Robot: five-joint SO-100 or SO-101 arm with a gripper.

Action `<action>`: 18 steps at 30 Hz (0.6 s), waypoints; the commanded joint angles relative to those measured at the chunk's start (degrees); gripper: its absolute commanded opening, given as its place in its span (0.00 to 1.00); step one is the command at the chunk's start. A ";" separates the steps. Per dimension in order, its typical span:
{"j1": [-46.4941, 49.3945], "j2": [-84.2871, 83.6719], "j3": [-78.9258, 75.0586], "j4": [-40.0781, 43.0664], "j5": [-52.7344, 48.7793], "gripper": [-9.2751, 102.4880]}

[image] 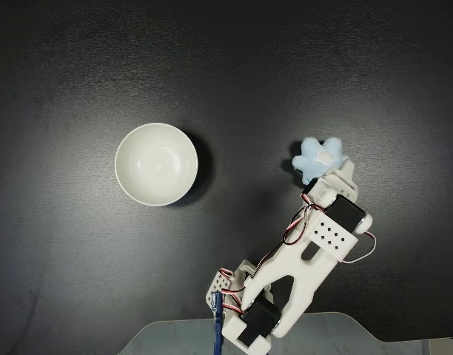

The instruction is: Grasp a skyblue doll and put it in the white bowl.

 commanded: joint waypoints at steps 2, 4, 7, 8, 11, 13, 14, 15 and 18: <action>-0.62 0.70 -4.75 -0.88 -0.53 0.52; -0.97 0.62 -4.75 -1.41 -0.62 0.53; -3.87 0.53 -4.57 -2.11 -1.85 0.53; -5.01 0.00 -4.66 -1.85 -3.34 0.53; -7.38 -2.37 -4.75 -1.67 -9.67 0.53; -7.21 -4.13 -4.75 -2.37 -12.66 0.53; -7.03 -5.10 -4.83 -2.46 -13.27 0.53; -7.03 -6.06 -4.83 -2.46 -13.45 0.53; -6.94 -9.40 -4.92 -2.55 -13.36 0.53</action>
